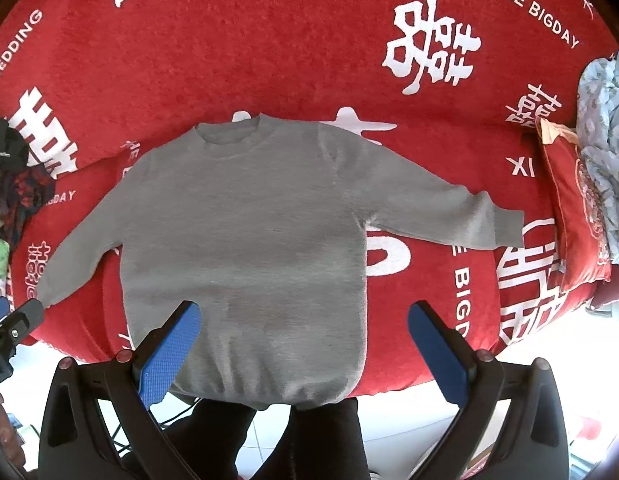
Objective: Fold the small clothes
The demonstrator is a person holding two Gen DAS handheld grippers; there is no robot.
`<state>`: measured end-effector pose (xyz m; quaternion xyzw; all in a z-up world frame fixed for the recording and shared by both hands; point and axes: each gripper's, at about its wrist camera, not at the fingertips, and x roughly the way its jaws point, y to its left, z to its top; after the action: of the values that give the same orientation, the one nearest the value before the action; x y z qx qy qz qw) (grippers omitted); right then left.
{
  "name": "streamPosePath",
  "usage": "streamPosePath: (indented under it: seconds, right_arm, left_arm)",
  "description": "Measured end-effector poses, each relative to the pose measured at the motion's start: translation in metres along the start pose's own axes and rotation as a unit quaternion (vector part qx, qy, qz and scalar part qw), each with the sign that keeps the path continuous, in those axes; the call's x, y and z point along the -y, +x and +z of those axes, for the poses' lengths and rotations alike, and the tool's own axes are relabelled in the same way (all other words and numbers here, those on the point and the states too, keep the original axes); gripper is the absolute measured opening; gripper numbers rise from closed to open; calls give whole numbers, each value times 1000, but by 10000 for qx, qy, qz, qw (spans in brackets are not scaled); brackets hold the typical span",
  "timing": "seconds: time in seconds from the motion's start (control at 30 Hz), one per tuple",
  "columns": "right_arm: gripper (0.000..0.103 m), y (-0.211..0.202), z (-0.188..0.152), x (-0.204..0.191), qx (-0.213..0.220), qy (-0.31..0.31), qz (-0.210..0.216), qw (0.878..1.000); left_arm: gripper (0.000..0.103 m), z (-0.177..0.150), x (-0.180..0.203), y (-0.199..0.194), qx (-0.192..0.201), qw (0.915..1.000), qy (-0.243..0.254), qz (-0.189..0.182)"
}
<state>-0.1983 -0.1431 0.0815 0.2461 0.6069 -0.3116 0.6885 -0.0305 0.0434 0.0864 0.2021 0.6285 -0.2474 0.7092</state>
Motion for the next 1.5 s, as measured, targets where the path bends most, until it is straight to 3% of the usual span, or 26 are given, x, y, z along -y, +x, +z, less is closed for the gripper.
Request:
streamPosePath:
  seconds: [0.27, 0.87, 1.5]
  right_arm:
    - [103, -1, -1, -1, 39, -39, -68, 10000]
    - [103, 12, -8, 13, 49, 342, 210, 9992]
    - [103, 38, -1, -25, -195, 37, 267, 9994]
  left_arm:
    - [103, -3, -6, 8, -45, 10000, -82, 11]
    - [103, -17, -25, 38, -307, 9989, -305, 198]
    - [103, -9, -58, 72, -561, 9964, -575, 285]
